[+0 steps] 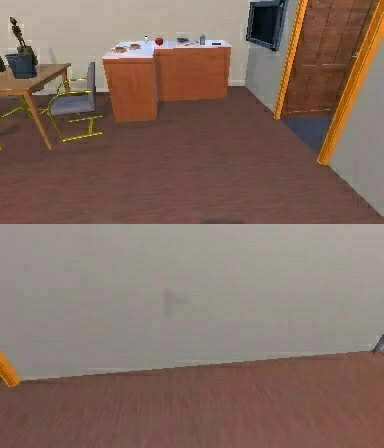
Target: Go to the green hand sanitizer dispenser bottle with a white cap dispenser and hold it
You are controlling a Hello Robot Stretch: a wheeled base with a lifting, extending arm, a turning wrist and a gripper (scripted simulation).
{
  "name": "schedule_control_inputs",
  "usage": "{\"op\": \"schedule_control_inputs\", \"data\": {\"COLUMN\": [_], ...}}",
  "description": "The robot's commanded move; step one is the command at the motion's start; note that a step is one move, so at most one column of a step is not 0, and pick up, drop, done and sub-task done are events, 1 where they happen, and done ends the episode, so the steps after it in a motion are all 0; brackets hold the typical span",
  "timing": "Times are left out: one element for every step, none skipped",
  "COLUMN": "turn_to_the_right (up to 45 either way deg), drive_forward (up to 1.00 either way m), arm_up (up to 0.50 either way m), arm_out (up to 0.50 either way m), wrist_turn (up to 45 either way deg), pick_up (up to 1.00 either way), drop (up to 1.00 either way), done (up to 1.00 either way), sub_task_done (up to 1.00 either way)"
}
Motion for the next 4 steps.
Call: {"op": "schedule_control_inputs", "data": {"turn_to_the_right": [0.0, 0.0, 6.0, 0.0], "drive_forward": [1.00, 1.00, 0.00, 0.55], "arm_up": [0.00, 0.00, 0.00, 0.00], "arm_out": [0.00, 0.00, 0.00, 0.00], "wrist_turn": [0.0, 0.0, 0.0, 0.0], "pick_up": [0.00, 0.00, 0.00, 0.00], "drop": [0.00, 0.00, 0.00, 0.00], "done": [0.00, 0.00, 0.00, 0.00], "sub_task_done": [0.00, 0.00, 0.00, 0.00]}}
